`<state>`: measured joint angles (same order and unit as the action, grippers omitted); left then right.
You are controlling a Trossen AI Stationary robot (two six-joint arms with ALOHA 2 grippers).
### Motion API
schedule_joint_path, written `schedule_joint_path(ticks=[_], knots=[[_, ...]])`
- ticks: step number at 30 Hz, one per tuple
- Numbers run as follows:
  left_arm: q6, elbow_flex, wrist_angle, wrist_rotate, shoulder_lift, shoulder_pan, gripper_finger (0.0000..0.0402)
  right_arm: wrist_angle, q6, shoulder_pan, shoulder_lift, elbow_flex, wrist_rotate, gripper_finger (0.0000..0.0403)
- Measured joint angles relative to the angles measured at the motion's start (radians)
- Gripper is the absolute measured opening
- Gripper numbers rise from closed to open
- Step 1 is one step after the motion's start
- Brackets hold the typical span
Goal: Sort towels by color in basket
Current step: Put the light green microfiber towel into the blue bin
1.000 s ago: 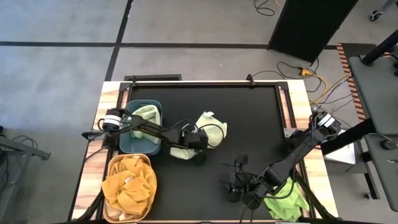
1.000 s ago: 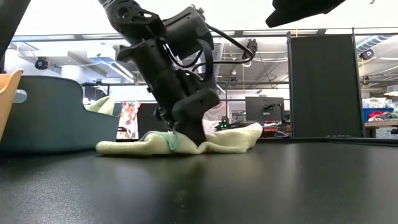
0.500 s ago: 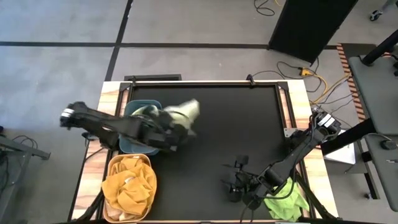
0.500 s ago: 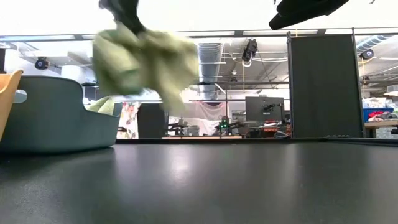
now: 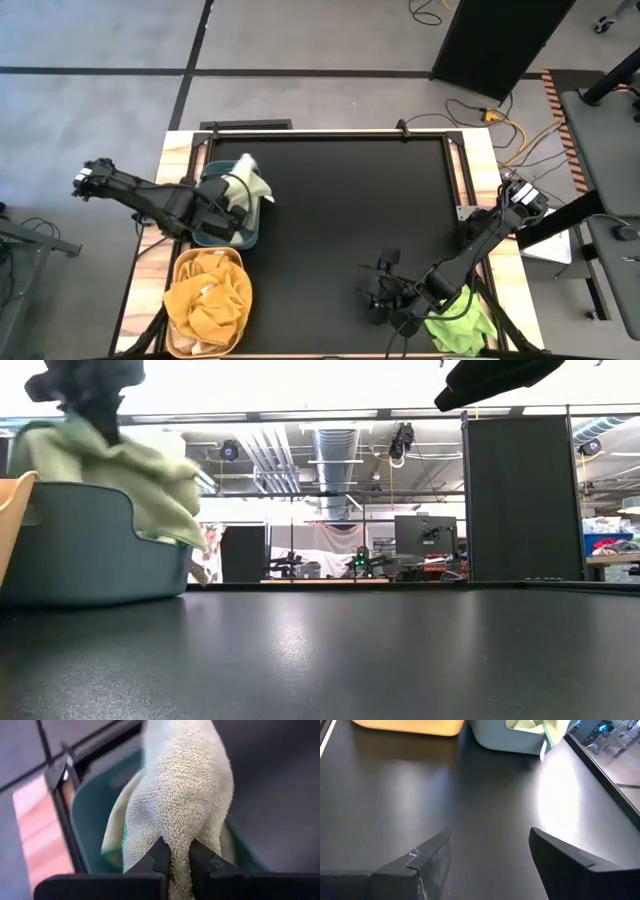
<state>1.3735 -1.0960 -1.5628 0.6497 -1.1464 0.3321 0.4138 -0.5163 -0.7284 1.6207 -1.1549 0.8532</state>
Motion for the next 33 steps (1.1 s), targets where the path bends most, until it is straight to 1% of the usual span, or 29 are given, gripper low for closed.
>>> schedule_joint_path(ticks=[7, 9, 11, 16, 18, 20, 28, 30, 33], knots=[[0.101, 0.196, -0.001, -0.280, 0.010, 0.000, 0.0011, 0.000, 0.000, 0.000, 0.000, 0.000, 0.000, 0.0249], [0.114, 0.248, 0.028, -0.337, -0.001, 0.000, 0.0011, 0.000, 0.000, 0.000, 0.000, 0.000, 0.000, 0.0251], [0.105, 0.291, 0.059, -0.375, -0.008, -0.007, 0.0011, 0.000, 0.001, 0.002, 0.000, 0.000, 0.000, 0.0255], [0.024, 0.349, 0.175, -0.411, -0.028, -0.058, 0.0011, 0.000, 0.003, 0.002, 0.000, 0.000, 0.003, 0.0265], [-0.040, 0.353, 0.200, -0.425, -0.042, -0.096, 0.0011, 0.000, 0.003, 0.002, 0.000, 0.000, 0.004, 0.0269], [-0.141, 0.352, 0.222, -0.434, -0.055, -0.146, 0.0011, 0.000, 0.003, 0.002, 0.000, 0.000, 0.004, 0.0273], [-0.692, 0.310, 0.248, -0.431, -0.102, -0.423, 0.0011, 0.000, 0.003, 0.002, 0.000, 0.000, 0.004, 0.0287], [-0.792, 0.323, 0.251, -0.448, -0.115, -0.480, 0.0011, 0.000, 0.003, 0.002, 0.000, 0.000, 0.004, 0.0290], [-0.888, 0.348, 0.264, -0.491, -0.151, -0.558, 0.0011, 0.000, 0.003, 0.002, 0.000, 0.000, 0.004, 0.0295]])
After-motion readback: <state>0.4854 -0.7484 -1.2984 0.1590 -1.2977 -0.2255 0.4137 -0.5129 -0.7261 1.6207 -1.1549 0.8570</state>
